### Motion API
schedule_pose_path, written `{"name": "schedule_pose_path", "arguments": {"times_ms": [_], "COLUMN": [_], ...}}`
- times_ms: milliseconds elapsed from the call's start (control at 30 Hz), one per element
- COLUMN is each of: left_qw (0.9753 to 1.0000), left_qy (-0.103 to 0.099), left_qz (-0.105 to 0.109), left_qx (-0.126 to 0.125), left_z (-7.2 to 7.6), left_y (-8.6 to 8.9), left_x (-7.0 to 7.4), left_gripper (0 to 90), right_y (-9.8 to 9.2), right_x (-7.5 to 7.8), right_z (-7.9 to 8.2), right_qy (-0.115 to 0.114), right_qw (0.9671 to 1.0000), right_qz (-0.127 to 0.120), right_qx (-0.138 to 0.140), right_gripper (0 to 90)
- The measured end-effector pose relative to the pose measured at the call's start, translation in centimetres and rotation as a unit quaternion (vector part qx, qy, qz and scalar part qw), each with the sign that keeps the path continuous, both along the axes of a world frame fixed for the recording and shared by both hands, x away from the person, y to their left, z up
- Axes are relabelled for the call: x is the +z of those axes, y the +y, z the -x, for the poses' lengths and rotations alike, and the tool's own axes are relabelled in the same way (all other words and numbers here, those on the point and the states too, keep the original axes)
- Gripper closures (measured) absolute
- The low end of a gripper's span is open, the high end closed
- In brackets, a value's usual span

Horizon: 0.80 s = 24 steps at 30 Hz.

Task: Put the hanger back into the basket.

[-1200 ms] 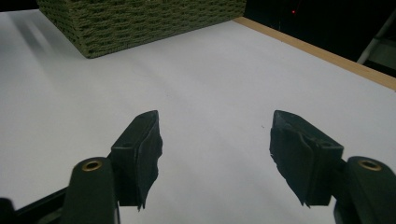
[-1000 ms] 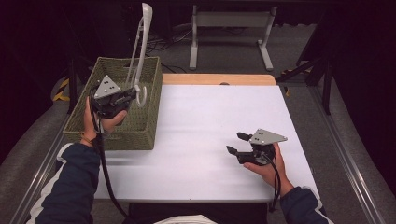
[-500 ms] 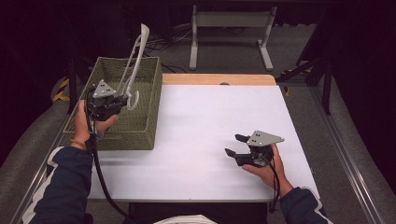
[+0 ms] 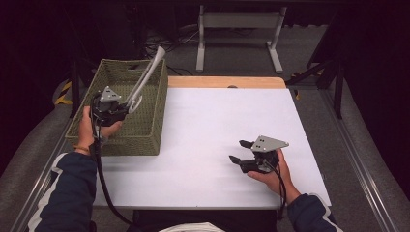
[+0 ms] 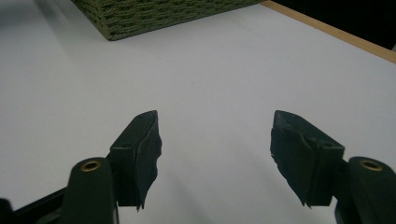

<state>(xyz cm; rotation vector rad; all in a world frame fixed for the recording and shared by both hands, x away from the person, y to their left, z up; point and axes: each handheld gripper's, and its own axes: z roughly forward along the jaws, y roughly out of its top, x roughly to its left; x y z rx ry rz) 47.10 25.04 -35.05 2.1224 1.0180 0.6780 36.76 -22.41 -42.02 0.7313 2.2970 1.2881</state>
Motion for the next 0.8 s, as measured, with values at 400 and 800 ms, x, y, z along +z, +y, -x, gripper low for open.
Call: {"name": "schedule_pose_path", "arguments": {"times_ms": [400,800], "left_qw": [0.9993,0.987], "left_qy": [-0.011,-0.13], "left_qz": [0.036,0.08], "left_qx": [0.005,-0.051], "left_z": [0.4,3.3], "left_y": [0.0,-2.1], "left_x": [0.2,1.2], "left_gripper": [57.0,34.1], "right_y": [-0.7,-1.2], "right_x": [0.3,0.8], "right_z": [-0.1,0.0], "right_qy": [-0.005,-0.021], "right_qw": [0.9999,0.9995], "right_qz": [-0.007,-0.009], "right_qx": [-0.01,-0.024], "right_gripper": [33.3,33.3]}}
